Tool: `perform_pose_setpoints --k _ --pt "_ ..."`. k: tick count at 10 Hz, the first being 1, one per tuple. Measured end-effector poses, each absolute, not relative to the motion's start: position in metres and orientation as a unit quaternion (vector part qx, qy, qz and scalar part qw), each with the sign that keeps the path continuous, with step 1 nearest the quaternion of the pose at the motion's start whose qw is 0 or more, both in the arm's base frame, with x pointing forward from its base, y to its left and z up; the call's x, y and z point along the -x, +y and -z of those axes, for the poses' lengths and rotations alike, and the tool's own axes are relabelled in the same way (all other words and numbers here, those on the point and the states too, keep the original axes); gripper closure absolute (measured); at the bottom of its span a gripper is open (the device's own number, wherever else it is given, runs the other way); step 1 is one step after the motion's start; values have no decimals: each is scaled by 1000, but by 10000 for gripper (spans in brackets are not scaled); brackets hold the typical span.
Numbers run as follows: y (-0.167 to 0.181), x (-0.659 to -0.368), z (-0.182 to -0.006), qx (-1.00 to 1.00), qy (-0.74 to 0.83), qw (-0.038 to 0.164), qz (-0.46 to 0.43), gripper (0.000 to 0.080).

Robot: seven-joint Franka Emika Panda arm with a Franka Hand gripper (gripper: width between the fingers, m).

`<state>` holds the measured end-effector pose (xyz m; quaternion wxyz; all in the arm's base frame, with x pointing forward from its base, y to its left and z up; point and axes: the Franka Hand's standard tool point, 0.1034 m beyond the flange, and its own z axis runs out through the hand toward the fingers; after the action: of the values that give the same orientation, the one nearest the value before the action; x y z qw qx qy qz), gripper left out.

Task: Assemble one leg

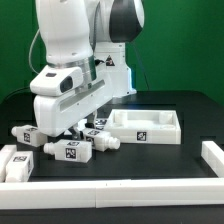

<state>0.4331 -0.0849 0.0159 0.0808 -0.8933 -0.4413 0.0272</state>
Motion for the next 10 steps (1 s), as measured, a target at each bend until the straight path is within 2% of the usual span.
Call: perform_pose_setpoints --k 2,4,5,7,10 --pt "-111 -404 -22 909 -413 58 -18 515" --pt "-132 -375 -24 922 -384 55 -25 515" --pt "-138 -359 -19 926 -371 59 -32 515" --pt "-141 -356 -14 928 -370 47 -24 515" --pt "-145 -355 -14 928 -370 46 -24 515"
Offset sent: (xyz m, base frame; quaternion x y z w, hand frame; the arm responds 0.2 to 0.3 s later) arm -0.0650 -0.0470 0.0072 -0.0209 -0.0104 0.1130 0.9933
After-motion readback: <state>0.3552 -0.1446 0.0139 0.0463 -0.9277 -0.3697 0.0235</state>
